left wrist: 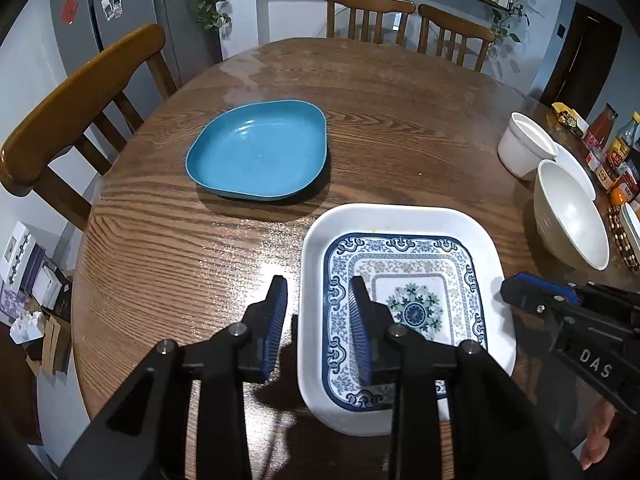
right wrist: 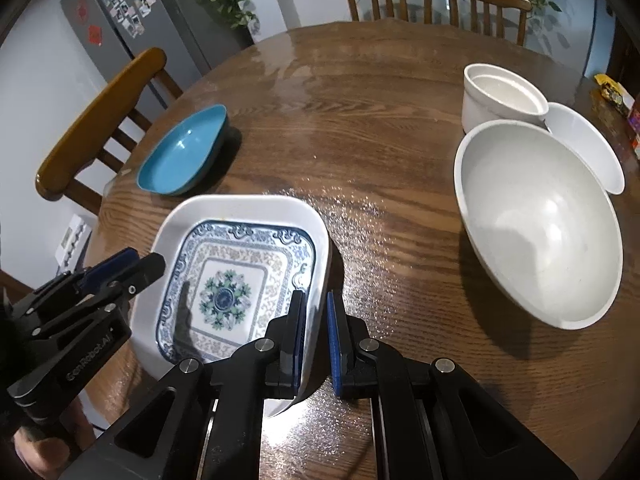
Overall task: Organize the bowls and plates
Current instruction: 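Lower the large plate onto the smaller square plate and open both tools, then withdraw both tools and move them to the rim of the blue plate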
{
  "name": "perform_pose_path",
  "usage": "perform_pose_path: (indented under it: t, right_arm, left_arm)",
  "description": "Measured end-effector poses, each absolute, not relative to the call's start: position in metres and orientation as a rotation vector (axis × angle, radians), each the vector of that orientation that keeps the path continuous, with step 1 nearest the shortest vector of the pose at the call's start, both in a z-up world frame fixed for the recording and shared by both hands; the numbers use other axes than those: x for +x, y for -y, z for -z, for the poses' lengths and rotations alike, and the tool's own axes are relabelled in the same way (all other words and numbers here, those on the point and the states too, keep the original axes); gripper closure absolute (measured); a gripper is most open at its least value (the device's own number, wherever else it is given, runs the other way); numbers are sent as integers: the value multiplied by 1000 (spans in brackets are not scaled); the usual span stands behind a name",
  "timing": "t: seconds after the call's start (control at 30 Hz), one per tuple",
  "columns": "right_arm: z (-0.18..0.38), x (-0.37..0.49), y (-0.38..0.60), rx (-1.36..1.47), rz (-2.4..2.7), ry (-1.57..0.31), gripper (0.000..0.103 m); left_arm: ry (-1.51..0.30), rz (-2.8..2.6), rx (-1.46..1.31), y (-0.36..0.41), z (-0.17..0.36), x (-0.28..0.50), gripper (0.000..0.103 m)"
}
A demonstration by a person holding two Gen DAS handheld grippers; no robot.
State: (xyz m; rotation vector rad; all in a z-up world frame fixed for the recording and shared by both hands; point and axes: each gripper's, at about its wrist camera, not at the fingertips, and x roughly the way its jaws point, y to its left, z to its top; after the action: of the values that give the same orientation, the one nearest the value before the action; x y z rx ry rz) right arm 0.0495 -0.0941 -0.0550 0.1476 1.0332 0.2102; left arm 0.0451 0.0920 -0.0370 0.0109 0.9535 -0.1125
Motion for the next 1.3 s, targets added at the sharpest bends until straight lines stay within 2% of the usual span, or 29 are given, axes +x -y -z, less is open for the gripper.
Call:
perform_pose_path:
  t: [0.13,0.23,0.27,0.33,0.43,0.5,0.57,0.77,1.3]
  right_arm:
    - [52,48,95,145,-212,-1031,94]
    - [52,49,93,142,-214,-1035,93]
    - [52,49,94,142,-217,-1038,93]
    - [51,49,93,145,-224,-1041,92]
    - [50,50,93,149,-224,-1037,73]
    - [48,50,93,154,-218,-1029,57]
    - [47,50,93,153,-219,-1021,54]
    - [44,52,88,172,-273,-1007,54]
    - [38,90,56,176,-322,-1011,54]
  left_arm:
    - [-954,114,8,-92,37,46,72]
    - [-946,110,6,-93,36,46,56]
    - [-942,107,5,-93,36,45,48]
    - [-932,98,8,-93,34,45,44]
    - [-930,94,8,-94,33,45,42]
    - [-929,88,8,-96,33,45,32]
    - [-930,82,6,-98,33,45,24]
    - [-944,95,-45,-110,34,48,19]
    - [-961,4,-325,-176,44,81,19]
